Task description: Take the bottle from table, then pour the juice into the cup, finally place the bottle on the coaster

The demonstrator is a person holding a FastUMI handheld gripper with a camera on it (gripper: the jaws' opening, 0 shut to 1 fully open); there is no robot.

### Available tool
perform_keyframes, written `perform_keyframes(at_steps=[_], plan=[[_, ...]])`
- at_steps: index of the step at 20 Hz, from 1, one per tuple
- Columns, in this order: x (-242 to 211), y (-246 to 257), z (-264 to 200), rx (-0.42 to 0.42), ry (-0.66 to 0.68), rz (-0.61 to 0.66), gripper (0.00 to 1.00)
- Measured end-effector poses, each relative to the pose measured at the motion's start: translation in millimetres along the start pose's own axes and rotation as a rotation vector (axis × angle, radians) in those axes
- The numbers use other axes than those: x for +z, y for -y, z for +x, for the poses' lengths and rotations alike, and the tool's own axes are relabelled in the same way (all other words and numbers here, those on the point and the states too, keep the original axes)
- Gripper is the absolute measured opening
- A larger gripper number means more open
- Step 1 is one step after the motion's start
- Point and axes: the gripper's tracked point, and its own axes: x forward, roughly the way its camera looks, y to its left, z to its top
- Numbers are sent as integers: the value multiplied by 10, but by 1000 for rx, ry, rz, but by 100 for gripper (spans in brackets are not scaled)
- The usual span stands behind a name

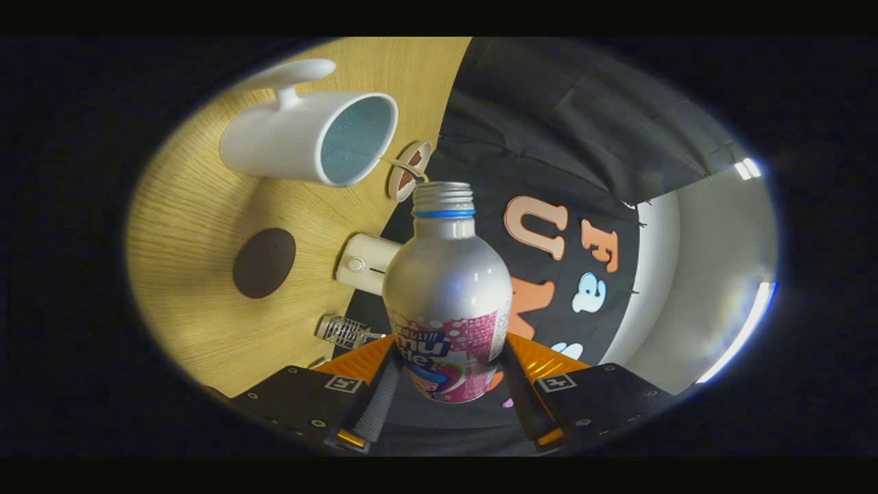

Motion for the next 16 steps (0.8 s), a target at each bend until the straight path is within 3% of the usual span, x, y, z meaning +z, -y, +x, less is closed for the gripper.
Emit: perform_keyframes(at_steps=[16], plan=[[31,-47,41,14,29,-95,77]])
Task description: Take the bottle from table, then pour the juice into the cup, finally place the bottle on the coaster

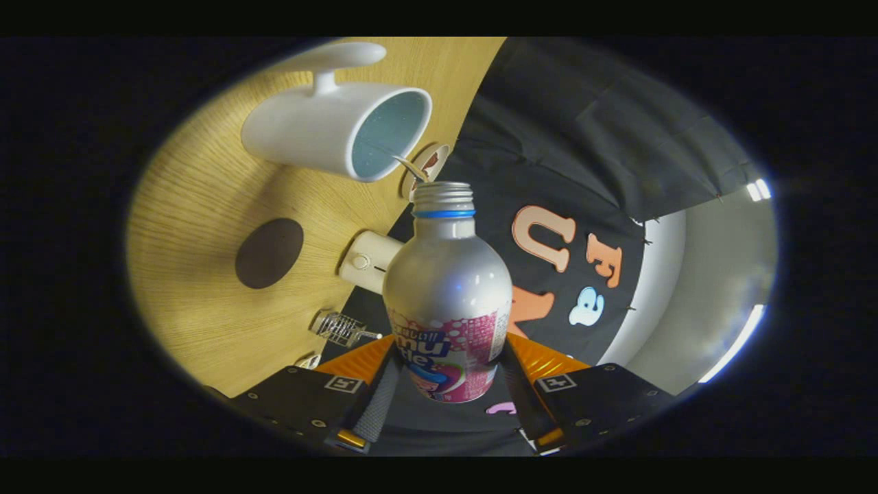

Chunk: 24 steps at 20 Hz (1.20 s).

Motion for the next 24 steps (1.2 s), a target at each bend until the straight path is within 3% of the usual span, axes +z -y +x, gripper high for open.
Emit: perform_keyframes(at_steps=[16,24], plan=[[136,-34,10,35,46,-40,77],[207,-220,-54,98,51,59,77]])
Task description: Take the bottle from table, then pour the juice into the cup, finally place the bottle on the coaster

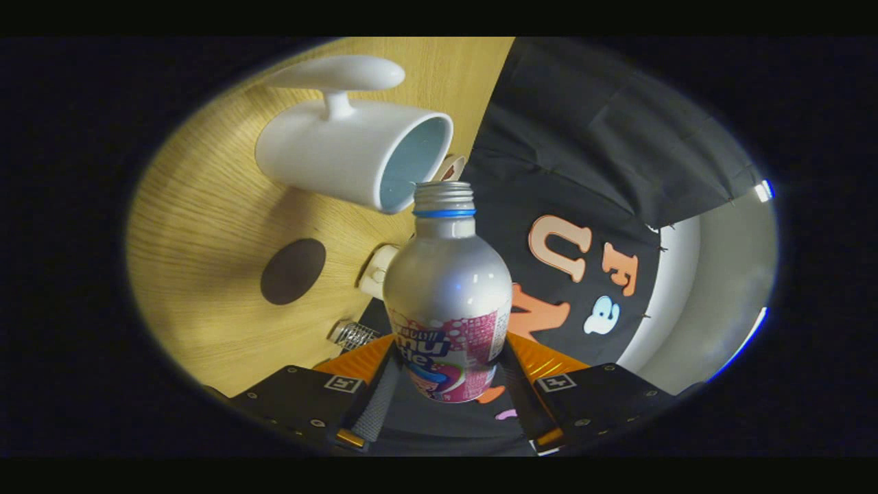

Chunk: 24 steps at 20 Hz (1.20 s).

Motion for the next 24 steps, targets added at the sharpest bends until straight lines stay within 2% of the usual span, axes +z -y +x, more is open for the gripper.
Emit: perform_keyframes(at_steps=[4,7,10,13,16,19,24], plan=[[75,-61,-30,44,12,161,77],[136,-34,-43,61,32,337,77],[97,122,-35,35,30,500,77],[208,96,-14,85,79,710,77],[109,180,11,69,62,826,78],[51,101,91,104,49,1025,78],[-51,150,155,100,67,1318,78]])
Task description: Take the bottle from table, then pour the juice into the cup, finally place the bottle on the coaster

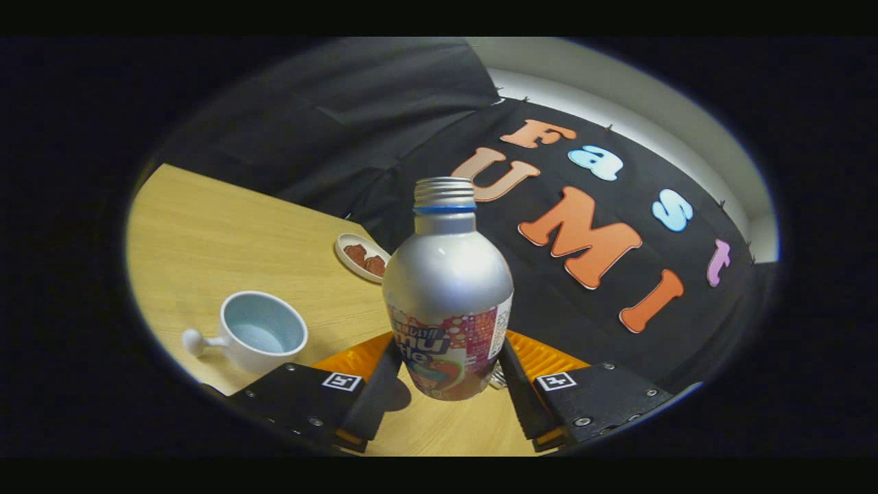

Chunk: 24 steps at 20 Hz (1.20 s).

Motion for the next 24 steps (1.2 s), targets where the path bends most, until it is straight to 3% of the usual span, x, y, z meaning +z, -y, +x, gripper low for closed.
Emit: perform_keyframes(at_steps=[6,12,24], plan=[[-245,55,246,26,-46,341,78],[-539,-12,385,68,-109,538,78],[-1009,-292,490,126,-215,647,78]])
